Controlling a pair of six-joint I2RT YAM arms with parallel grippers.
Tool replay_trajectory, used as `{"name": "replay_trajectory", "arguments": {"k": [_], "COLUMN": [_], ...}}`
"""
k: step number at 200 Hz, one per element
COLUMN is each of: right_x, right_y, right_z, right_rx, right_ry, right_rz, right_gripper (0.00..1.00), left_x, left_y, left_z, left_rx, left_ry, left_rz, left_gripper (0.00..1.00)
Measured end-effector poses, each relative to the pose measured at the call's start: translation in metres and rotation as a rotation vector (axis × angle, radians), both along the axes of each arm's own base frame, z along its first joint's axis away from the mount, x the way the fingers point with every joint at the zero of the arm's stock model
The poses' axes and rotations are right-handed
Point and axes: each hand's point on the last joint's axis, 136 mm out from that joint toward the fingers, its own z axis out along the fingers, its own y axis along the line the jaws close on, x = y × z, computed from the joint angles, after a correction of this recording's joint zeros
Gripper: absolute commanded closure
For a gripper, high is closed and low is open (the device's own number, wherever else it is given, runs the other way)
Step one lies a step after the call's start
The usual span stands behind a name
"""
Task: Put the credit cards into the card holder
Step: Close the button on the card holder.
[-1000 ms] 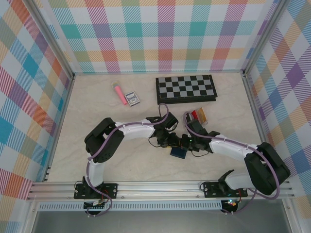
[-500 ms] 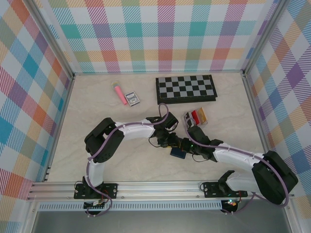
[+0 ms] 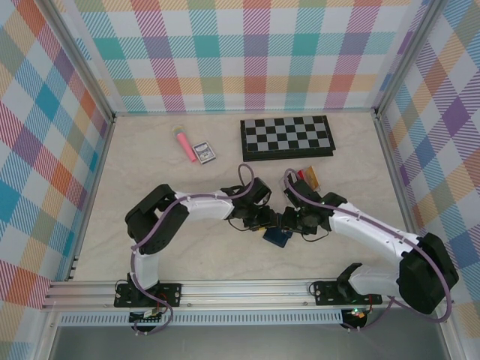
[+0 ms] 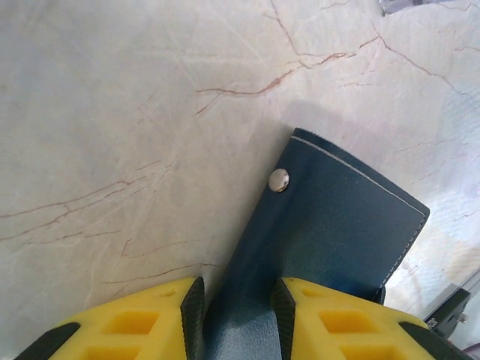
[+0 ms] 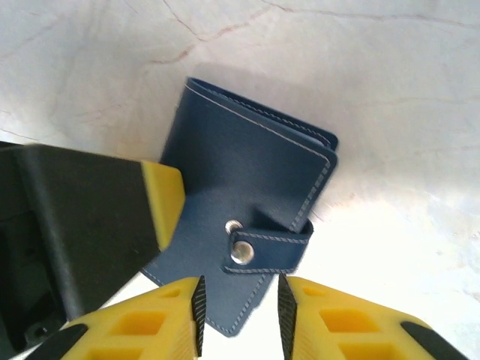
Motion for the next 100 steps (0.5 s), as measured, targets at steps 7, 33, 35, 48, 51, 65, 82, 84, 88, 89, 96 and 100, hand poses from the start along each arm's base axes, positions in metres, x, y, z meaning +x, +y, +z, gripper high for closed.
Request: {"name": "replay_trajectory", "arguments": {"k": [7,33,35,48,51,65,82,84,88,89,96,100], "right_x": [-0.003,-0.014,-0.015,-0.017,-0.017,-0.015,-0.01,-0.009,-0.008,-0.008,-0.006,-0.005], "right_y": [-0.002,-0.01,-0.01,-0.011,-0.011,-0.008,-0.004,-0.003,-0.003,-0.003,-0.001,-0.001], "right_z": [-0.001,-0.008,-0.009,-0.011,-0.012,-0.012,-0.011,-0.011,-0.01,-0.01,-0.01,-0.01], "right_rx": [-0.011,-0.055,-0.058,-0.077,-0.079,-0.087,-0.086,-0.087,-0.089,-0.089,-0.091,-0.095], "right_ry": [0.02,0.095,0.099,0.128,0.134,0.156,0.162,0.162,0.165,0.165,0.168,0.168], "right_rz": [-0.005,-0.027,-0.028,-0.037,-0.038,-0.051,-0.068,-0.07,-0.074,-0.075,-0.08,-0.082], "right_gripper": [0.65,0.61,0.61,0.62,0.62,0.6,0.59,0.59,0.59,0.59,0.59,0.59], "left_x": [0.0,0.0,-0.001,-0.002,-0.003,-0.006,-0.008,-0.008,-0.008,-0.008,-0.009,-0.009], "left_y": [0.0,-0.001,-0.001,-0.004,-0.004,-0.008,-0.011,-0.011,-0.011,-0.011,-0.012,-0.011], "left_z": [0.0,0.001,0.001,0.001,0.001,0.001,0.002,0.002,0.002,0.002,0.002,0.002], "left_rx": [-0.014,-0.047,-0.049,-0.067,-0.07,-0.095,-0.114,-0.115,-0.118,-0.118,-0.125,-0.126], "left_ry": [0.003,0.015,0.014,0.021,0.023,0.025,0.032,0.031,0.031,0.031,0.033,0.034], "left_rz": [0.017,0.068,0.069,0.085,0.087,0.096,0.1,0.1,0.101,0.101,0.1,0.1], "left_gripper": [0.66,0.68,0.68,0.68,0.68,0.68,0.68,0.68,0.68,0.68,0.68,0.68]}}
